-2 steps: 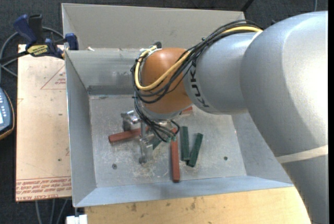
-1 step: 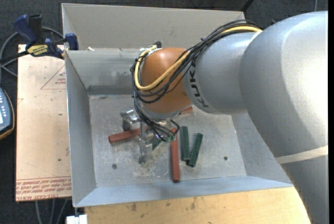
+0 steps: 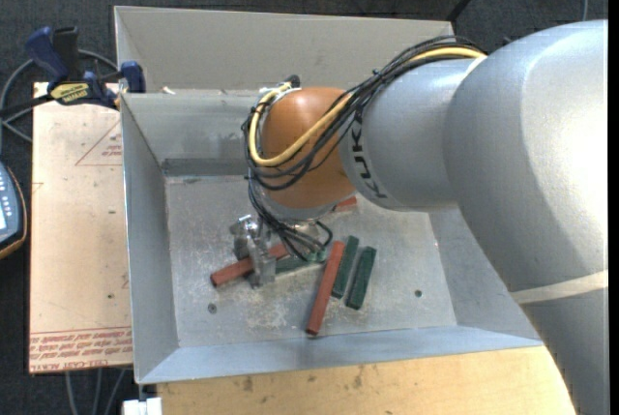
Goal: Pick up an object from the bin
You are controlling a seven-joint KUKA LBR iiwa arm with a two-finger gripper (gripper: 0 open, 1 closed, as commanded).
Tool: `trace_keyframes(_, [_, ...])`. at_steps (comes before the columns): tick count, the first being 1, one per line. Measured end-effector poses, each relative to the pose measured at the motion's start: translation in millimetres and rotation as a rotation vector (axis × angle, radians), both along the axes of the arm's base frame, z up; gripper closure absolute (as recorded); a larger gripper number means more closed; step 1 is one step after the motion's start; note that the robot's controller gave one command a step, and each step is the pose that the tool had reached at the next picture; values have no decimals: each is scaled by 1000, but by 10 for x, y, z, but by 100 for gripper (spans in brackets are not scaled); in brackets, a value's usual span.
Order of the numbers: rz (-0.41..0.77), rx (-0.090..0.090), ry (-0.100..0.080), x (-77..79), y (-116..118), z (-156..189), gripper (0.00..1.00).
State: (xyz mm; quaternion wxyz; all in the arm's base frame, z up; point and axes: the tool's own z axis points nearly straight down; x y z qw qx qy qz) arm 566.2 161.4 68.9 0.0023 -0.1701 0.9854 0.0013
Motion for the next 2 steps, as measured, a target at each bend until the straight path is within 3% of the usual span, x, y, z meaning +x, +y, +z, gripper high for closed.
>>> trace_keyframes(1, [-2,0,0,11,4,234,100])
trace_keyframes(2, [-3,0,-5,30,18,845,100])
